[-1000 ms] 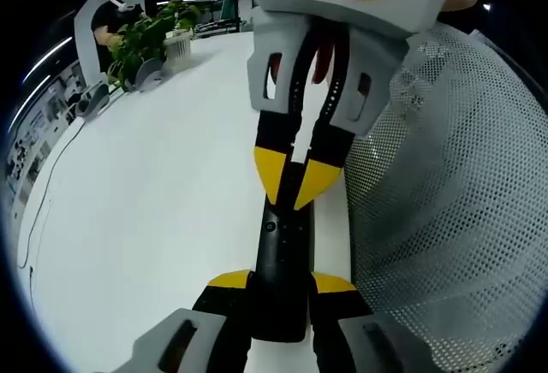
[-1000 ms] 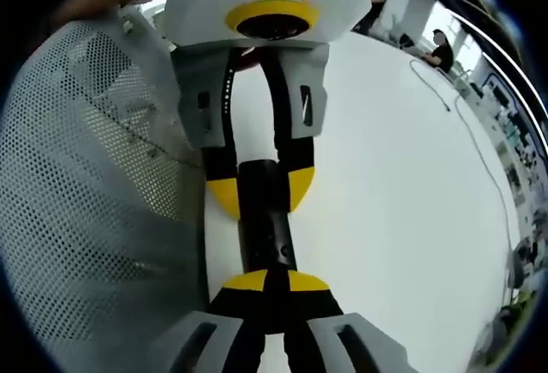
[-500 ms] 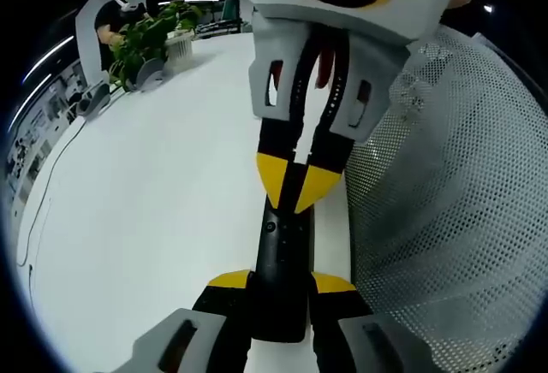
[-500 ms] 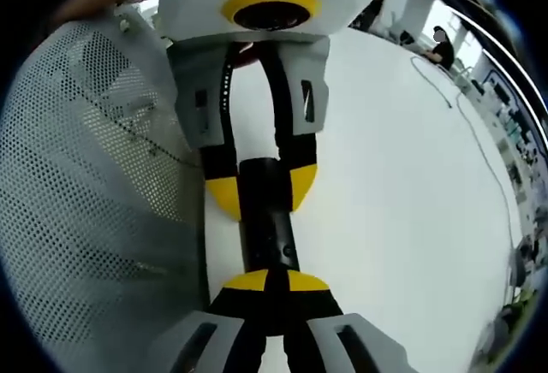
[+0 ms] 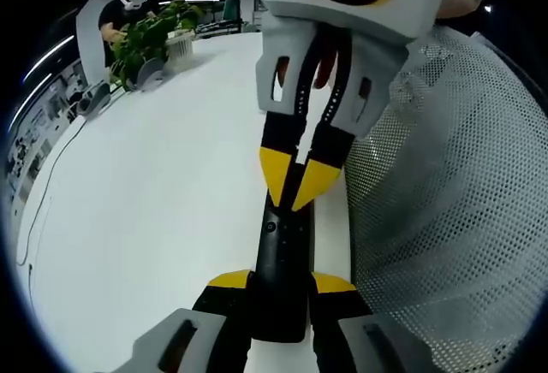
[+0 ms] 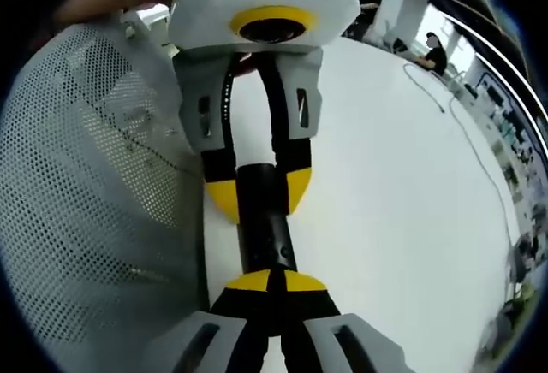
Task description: Press the specified remote control buttons in sequence, fully releasing each button before pressing the next.
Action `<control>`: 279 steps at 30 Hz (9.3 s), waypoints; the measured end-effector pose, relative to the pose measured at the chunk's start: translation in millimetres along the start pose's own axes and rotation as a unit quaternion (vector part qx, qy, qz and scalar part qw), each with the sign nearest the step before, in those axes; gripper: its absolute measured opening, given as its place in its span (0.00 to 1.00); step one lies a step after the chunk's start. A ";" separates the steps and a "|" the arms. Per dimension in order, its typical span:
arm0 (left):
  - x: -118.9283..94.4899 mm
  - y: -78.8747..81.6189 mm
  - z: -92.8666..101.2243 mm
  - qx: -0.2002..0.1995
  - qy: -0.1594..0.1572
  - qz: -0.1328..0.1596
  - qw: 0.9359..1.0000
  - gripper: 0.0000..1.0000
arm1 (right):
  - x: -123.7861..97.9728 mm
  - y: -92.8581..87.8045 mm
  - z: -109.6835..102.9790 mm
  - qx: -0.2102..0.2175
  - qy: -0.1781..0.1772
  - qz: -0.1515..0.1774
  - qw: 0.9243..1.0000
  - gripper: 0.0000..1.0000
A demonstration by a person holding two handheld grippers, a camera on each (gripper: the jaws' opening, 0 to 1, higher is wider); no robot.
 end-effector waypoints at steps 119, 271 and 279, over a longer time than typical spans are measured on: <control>0.9 1.4 0.0 -0.012 -0.009 0.015 1.000 0.25 | 6.5 11.0 -16.9 -0.029 0.013 0.017 0.999 0.00; 1.5 4.4 -1.9 -0.056 -0.023 0.043 0.997 0.25 | 15.5 21.8 -4.7 -0.030 0.017 -0.005 0.999 0.00; 1.5 4.2 -1.1 -0.047 -0.022 0.039 0.998 0.25 | 17.2 23.9 -1.8 -0.049 0.008 -0.022 0.999 0.00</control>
Point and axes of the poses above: the point that each gripper's makers call its tool centre point, and the gripper's own axes: x roughly forward along the fingers, z roughly to its right, y roughly out of its top, the point moved 1 cm from there along -x, roughly backward along the fingers, and after that the axes turned 3 degrees about y, right-handed, at the moved point
